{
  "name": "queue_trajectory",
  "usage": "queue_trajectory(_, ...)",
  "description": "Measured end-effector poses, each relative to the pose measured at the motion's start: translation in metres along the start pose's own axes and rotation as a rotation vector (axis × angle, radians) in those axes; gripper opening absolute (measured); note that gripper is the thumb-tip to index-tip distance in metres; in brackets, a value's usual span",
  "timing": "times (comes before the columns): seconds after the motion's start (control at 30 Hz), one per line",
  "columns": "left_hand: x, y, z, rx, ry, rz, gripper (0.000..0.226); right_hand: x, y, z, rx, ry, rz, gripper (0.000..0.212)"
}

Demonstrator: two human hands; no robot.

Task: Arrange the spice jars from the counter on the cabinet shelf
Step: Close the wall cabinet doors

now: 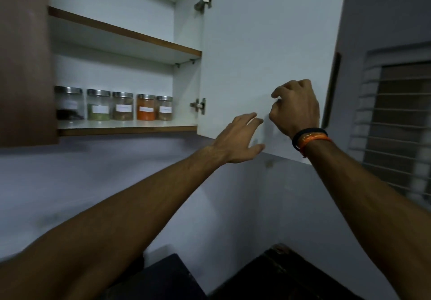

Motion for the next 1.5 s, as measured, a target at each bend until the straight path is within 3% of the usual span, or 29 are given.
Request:
queue_trajectory(0.3, -0.081, 0.044, -0.038, -0.114, -0.050, 0.173, 0.125, -0.048, -0.049, 0.002, -0.171, -0.034, 0.089, 0.038)
queue_trajectory(0.5, -0.084, 0.046, -0.051, -0.184, -0.237, 0.189, 0.140, -0.074, -0.052, 0.002, -0.258, 0.149, -0.129, 0.052)
queue_trajectory(0.63, -0.081, 0.047, -0.049, -0.154, -0.273, 0.270, 0.147, -0.079, -0.046, 0.001, -0.277, 0.253, -0.215, 0.060)
queue_trajectory(1.03, -0.060, 0.017, -0.011, -0.098, -0.205, 0.281, 0.146, -0.043, -0.069, 0.014, -0.427, 0.346, -0.520, 0.055)
queue_trajectory(1.5, -0.004, -0.059, 0.080, -0.074, -0.222, 0.425, 0.127, 0.070, -0.082, 0.016, -0.463, 0.158, -0.733, 0.058)
Point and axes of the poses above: each hand's wrist, its own z-axis away from the middle knuckle, its own y-axis out of the palm, x = y × z, the point moved 10 cm from there along -z, towards the middle knuckle, and after that the axes turned 4 degrees about -z, right-handed, at the moved point
